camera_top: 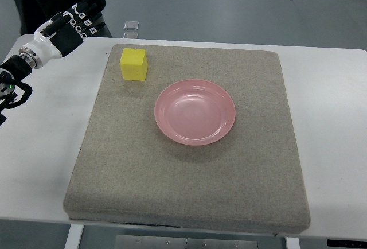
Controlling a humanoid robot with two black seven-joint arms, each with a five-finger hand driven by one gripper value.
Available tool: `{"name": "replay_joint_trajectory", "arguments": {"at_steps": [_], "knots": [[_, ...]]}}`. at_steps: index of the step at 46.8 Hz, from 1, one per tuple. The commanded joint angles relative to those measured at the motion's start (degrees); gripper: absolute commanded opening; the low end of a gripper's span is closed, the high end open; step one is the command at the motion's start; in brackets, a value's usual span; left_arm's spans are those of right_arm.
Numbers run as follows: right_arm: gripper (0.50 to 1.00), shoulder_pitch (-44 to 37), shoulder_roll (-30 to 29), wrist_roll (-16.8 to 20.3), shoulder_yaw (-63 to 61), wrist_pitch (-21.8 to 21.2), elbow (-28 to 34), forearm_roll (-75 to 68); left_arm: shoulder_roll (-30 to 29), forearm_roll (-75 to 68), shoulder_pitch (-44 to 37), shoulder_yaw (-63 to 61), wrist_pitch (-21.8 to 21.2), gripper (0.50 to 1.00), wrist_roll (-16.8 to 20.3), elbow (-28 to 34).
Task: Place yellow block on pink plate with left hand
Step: 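Open the left hand and raise it toward the yellow cube, then lower the left hand onto the yellow cube and close fingers around it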
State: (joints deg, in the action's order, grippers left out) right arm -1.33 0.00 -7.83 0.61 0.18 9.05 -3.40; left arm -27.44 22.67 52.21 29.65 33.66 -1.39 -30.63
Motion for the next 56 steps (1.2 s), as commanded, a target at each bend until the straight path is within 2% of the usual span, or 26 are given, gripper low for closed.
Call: {"name": "replay_joint_trajectory", "arguments": {"at_steps": [1,15,23,31,40,53,56], "knots": [[0.924,0.01,0.00,0.01,0.00,0.00,0.00,0.06,0.01,-0.08,0.00,-0.03,0.00,0.996,-0.19,-0.13],[0.924,0.01,0.00,0.01,0.00,0.00,0.00,0.06,0.63,0.18,0.09,0.23,-0.35,0.996,0.51,-0.39],[0.924,0.01,0.00,0.01,0.00,0.00,0.00,0.06,3.00,-0.08,0.61,0.23,-5.00,0.996,0.60,-0.75],[0.924,0.01,0.00,0.01,0.00,0.00,0.00,-0.03,2.91,-1.56,1.31,-0.56,-4.39,0.996,0.69,-0.57],[0.924,0.01,0.00,0.01,0.00,0.00,0.00,0.06,2.65,-21.58,5.09,-0.56,-3.77,0.996,1.48,-0.39],[0.924,0.01,0.00,0.01,0.00,0.00,0.00,0.06,2.65,-51.56,9.75,-0.73,-4.56,0.996,5.52,-0.66],[0.924,0.01,0.00,0.01,0.00,0.00,0.00,-0.03,2.74,-58.85,10.10,-0.73,-5.62,0.996,7.62,-0.74]]}}
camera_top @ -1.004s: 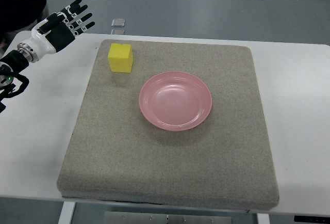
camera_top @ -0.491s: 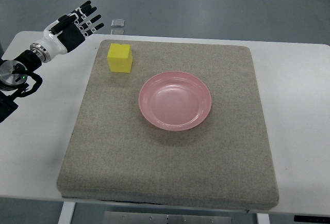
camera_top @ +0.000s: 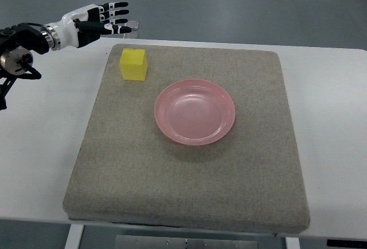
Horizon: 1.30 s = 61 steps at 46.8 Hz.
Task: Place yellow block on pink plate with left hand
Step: 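Lower the left hand onto the yellow cube and close fingers around it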
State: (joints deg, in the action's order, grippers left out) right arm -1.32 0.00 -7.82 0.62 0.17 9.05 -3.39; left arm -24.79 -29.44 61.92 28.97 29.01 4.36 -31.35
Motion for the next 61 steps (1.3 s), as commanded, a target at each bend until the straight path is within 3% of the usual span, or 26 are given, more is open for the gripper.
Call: {"name": "replay_joint_trajectory", "arguments": {"at_steps": [1,8,21,33,44,61], "knots": [[0.924,0.00,0.00,0.00,0.00,0.00,0.00,-0.04,0.09,-9.29,0.57,-0.14,-1.41,0.996,2.75,-0.11],[0.924,0.00,0.00,0.00,0.00,0.00,0.00,0.05,0.44,-24.59,1.28,-0.75,-4.83,0.996,7.41,-0.20],[0.924,0.00,0.00,0.00,0.00,0.00,0.00,0.04,2.28,-32.70,4.44,-12.87,-10.54,0.996,7.59,-1.34],[0.924,0.00,0.00,0.00,0.00,0.00,0.00,0.05,7.12,-36.30,5.58,-23.07,-20.74,0.996,7.59,0.32],[0.924,0.00,0.00,0.00,0.00,0.00,0.00,0.05,11.42,-37.36,6.73,-29.23,-21.10,0.996,7.68,6.56],[0.924,0.00,0.00,0.00,0.00,0.00,0.00,0.04,11.78,-37.36,6.90,-30.37,-21.10,0.979,7.59,6.83]]}}
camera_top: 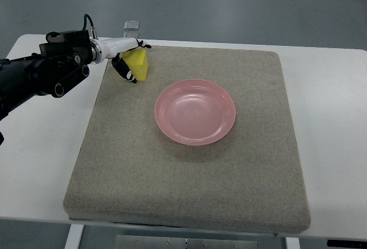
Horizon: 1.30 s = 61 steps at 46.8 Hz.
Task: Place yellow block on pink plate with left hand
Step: 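Lower the left hand onto the yellow cube and close fingers around it, then lift the held yellow cube and carry it over the pink plate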
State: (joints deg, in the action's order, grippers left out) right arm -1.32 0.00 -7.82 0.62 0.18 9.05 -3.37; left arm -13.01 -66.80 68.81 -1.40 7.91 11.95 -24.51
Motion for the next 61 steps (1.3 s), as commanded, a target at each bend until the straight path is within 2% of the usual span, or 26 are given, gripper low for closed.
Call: {"name": "replay_joint_trajectory", "arguments": {"at_steps": [1,8,12,24,33,38,50,61], "knots": [[0.924,0.00,0.00,0.00,-0.01,0.00,0.00,0.03,0.00,0.00,0.00,0.00,0.00,0.971,0.00,-0.01],[0.924,0.00,0.00,0.00,-0.01,0.00,0.00,0.03,0.00,0.00,0.01,0.00,0.00,0.889,0.00,-0.01],[0.924,0.00,0.00,0.00,0.08,0.00,0.00,0.03,0.00,0.00,0.01,-0.18,0.00,0.819,0.00,-0.01],[0.924,0.00,0.00,0.00,-0.01,0.00,0.00,0.03,-0.53,-0.17,1.23,-1.06,0.00,0.500,0.00,-0.01],[0.924,0.00,0.00,0.00,-0.01,0.00,0.00,-0.05,-0.97,-0.09,3.25,-1.06,0.27,0.500,0.09,-1.15],[0.924,0.00,0.00,0.00,-0.01,0.00,0.00,-0.05,-3.16,0.00,4.57,-0.97,0.36,0.500,0.09,-3.87],[0.924,0.00,0.00,0.00,-0.01,0.00,0.00,0.03,-9.66,-0.08,5.98,-0.79,0.36,0.500,0.09,-21.18],[0.924,0.00,0.00,0.00,-0.01,0.00,0.00,0.03,-11.43,-1.93,6.68,-0.62,0.36,0.500,0.09,-33.05]]}}
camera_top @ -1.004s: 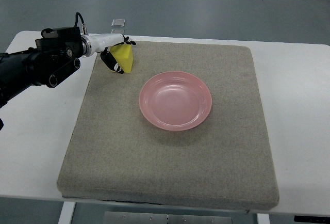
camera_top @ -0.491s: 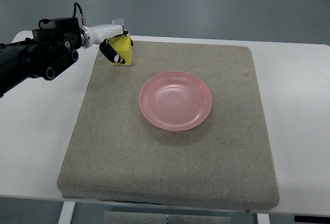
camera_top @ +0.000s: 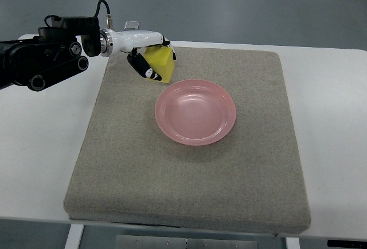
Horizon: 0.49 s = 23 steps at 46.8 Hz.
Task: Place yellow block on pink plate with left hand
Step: 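Lift the held yellow cube and carry it over the pink plate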
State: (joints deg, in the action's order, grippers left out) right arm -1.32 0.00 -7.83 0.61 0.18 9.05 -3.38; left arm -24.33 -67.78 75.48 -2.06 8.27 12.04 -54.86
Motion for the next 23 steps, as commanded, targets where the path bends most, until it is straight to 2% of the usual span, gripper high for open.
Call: {"name": "replay_joint_trajectory", "arguments": {"at_steps": [1,7,23], "knots": [[0.924,0.00,0.00,0.01,0.00,0.00,0.00,0.04,-0.10,-1.39,0.02,0.04,-0.01,0.500,0.00,-3.49],[0.924,0.00,0.00,0.01,0.00,0.00,0.00,-0.05,0.43,-6.57,-0.07,0.21,-0.09,0.500,0.00,-7.27],[0.924,0.00,0.00,0.01,0.00,0.00,0.00,0.04,5.26,-11.15,-1.91,0.30,-0.62,0.500,-0.09,-7.71]]}}
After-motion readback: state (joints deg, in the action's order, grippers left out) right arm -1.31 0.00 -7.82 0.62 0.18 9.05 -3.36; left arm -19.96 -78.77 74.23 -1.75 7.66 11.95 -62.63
